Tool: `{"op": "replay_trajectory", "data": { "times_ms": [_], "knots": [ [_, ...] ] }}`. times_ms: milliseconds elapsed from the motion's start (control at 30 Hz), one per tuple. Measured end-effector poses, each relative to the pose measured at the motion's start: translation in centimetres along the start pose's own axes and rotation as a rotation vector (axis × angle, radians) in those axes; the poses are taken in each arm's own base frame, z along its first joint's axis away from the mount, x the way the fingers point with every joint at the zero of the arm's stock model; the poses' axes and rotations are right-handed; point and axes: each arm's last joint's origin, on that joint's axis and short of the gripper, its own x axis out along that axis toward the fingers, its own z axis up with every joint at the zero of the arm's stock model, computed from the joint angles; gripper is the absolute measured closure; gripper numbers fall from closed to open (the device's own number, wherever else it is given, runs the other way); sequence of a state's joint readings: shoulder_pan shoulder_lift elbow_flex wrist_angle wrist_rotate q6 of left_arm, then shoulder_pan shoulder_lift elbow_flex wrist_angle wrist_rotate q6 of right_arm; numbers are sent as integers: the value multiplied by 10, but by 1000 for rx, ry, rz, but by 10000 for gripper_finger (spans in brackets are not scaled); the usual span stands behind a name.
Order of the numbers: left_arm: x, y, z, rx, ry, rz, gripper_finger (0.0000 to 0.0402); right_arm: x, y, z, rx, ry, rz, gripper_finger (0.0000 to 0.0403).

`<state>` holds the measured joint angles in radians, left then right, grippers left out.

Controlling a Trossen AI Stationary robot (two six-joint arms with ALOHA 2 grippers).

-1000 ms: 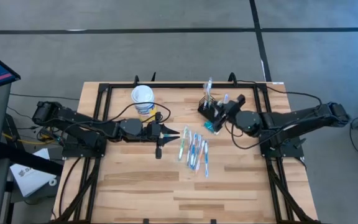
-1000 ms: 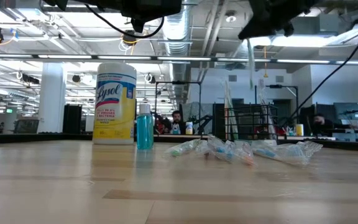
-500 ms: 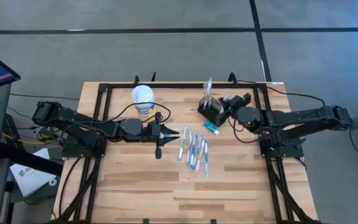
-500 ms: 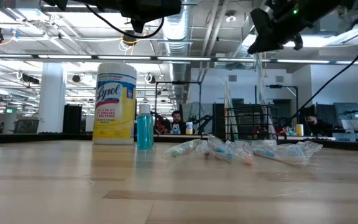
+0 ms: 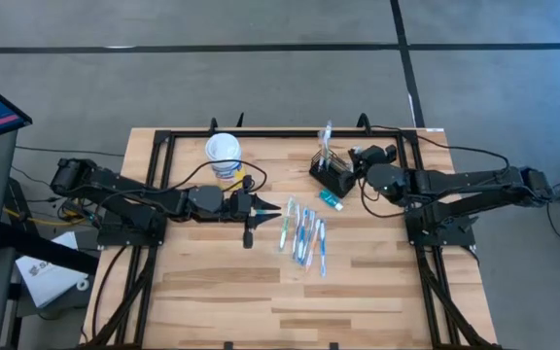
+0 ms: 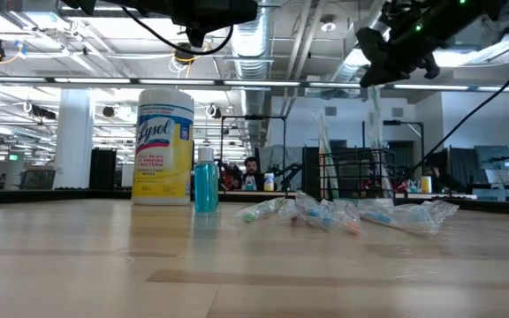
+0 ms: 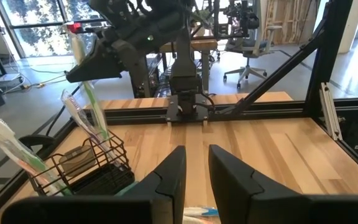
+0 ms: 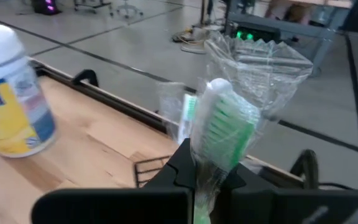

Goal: Pick & Place toothbrushing station
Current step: Put the right green toothbrush into the black wire organizer

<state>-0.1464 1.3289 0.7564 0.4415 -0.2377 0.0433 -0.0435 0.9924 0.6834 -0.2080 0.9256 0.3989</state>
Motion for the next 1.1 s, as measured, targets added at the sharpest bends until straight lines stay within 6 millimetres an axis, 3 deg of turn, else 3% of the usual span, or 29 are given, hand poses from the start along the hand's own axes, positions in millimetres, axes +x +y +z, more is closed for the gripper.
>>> {"op": "replay_trajectory", "data": {
  "times_ms": [700, 1100],
  "knots": [
    [0, 0, 0, 0, 1, 0, 340, 5, -4, -7, 41, 35, -56, 399],
    [0, 0, 0, 0, 1, 0, 340, 19, -12, -51, 122, -12, -63, 397]
  ]
}}
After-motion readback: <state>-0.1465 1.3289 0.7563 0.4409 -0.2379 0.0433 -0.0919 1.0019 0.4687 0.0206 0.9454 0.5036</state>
